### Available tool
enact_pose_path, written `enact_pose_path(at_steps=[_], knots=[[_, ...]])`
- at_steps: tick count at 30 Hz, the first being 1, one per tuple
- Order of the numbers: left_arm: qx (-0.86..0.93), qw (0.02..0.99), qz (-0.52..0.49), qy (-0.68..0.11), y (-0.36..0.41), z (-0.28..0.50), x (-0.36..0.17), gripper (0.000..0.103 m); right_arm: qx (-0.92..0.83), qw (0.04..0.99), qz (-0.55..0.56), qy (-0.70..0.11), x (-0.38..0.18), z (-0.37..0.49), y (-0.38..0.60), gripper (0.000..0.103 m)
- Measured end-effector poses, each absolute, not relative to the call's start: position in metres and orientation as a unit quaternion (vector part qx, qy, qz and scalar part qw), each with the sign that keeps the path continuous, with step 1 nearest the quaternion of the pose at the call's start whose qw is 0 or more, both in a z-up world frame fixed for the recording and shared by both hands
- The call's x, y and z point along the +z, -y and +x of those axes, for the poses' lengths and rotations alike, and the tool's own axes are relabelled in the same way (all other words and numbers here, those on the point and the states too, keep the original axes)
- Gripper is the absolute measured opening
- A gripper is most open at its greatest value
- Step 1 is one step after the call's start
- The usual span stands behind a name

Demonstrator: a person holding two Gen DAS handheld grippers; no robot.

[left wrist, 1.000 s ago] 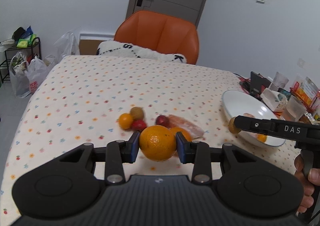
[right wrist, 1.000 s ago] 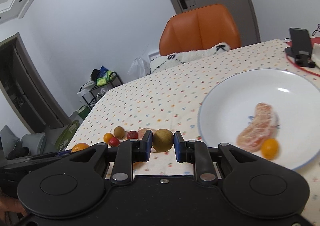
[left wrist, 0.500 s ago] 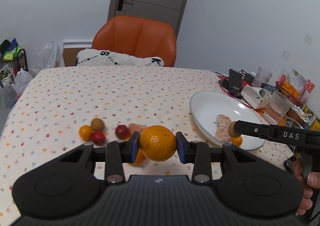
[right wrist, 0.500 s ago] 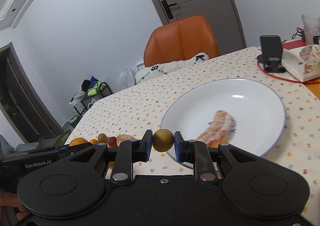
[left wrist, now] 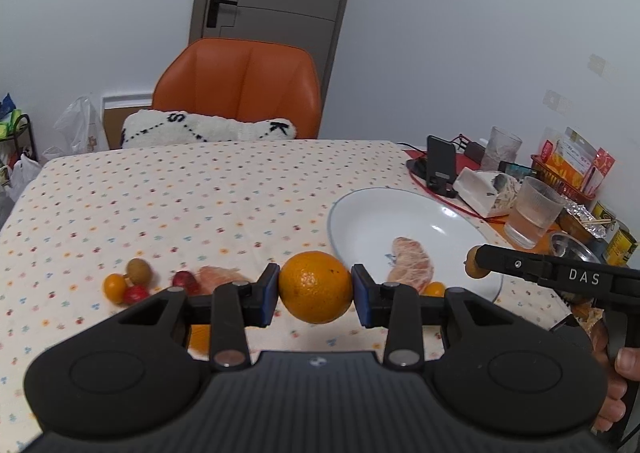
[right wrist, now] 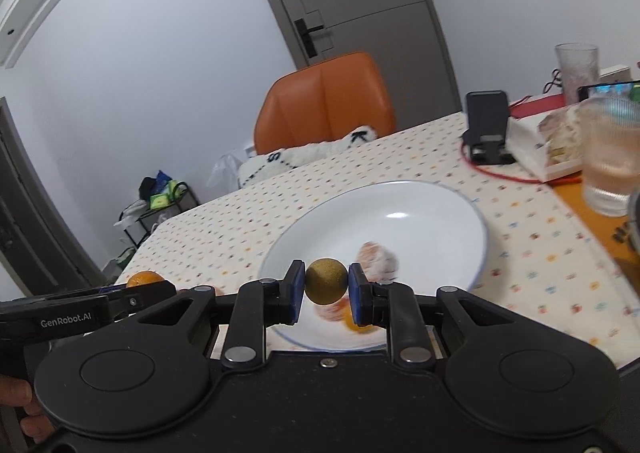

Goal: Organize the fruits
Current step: 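Carry the greenish fruit onto the plate and open the right gripper while the left carries the large orange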

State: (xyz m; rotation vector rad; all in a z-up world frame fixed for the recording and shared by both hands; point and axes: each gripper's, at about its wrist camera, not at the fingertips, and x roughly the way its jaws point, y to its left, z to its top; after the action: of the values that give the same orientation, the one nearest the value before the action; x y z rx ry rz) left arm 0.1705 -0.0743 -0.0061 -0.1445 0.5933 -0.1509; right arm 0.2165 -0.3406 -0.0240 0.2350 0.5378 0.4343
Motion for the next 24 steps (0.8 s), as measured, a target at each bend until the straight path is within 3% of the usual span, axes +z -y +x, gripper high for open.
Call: enact_pose_path(at_steps=[15,18,24], knots=[[-0.1,0.948,-0.051,-0.299,0.113,0.193,-0.011,0.037,0.192,0.938,0.121,-0.26,-0.031,0.227,0.37,0.022],[-0.101,0.947,-0.051,-0.301,0.118,0.198,-0.014,0.037,0.195,0.937,0.123,-0.261,-0.033,0.23,0.37,0.028],[-0.107,0.945,-0.045,-0.305,0.128,0.208,-0.016,0.037,0.195,0.935,0.132,-0.264,-0.035,0.23,0.377,0.028]])
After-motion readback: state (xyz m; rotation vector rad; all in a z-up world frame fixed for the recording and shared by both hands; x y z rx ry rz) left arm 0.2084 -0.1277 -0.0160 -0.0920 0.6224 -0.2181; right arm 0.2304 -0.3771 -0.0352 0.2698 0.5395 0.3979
